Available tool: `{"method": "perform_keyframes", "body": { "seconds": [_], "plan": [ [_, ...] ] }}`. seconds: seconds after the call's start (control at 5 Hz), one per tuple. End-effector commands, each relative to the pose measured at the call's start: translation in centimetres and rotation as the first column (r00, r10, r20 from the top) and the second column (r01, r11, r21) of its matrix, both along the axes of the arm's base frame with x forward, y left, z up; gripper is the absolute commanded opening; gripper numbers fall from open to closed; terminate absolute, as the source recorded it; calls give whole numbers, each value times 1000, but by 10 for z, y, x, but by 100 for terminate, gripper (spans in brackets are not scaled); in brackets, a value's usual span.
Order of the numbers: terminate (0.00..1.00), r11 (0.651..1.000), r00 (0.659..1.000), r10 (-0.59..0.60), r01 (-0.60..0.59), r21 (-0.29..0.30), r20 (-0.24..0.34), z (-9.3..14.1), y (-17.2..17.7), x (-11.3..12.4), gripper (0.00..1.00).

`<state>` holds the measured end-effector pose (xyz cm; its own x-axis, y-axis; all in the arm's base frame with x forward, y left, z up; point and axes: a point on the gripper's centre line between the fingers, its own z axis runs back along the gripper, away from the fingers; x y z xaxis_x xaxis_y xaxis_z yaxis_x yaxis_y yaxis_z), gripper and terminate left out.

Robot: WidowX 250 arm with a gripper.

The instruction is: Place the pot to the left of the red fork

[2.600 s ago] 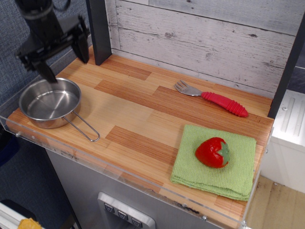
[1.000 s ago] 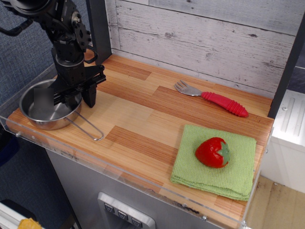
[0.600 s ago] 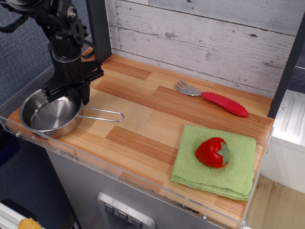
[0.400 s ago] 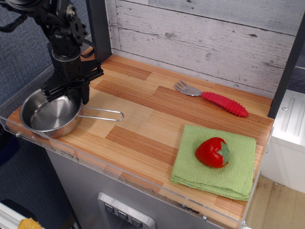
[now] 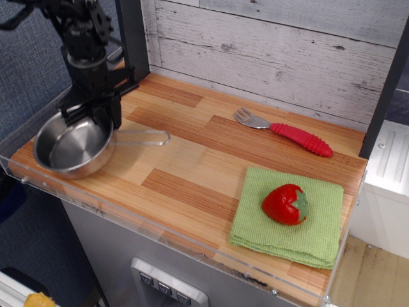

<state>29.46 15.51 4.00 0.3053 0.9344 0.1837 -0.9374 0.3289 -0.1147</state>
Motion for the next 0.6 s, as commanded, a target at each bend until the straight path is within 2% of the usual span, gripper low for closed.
{"method": "perform_keyframes", "body": {
  "seconds": [0.0,0.2,0.4],
  "plan": [
    [0,998,981,-57,51,35,184,63,-10,61,0],
    [0,993,972,-114,112,25,205,67,-31,84,0],
    [0,987,967,-163,161,22,197,63,-49,96,0]
  ]
}}
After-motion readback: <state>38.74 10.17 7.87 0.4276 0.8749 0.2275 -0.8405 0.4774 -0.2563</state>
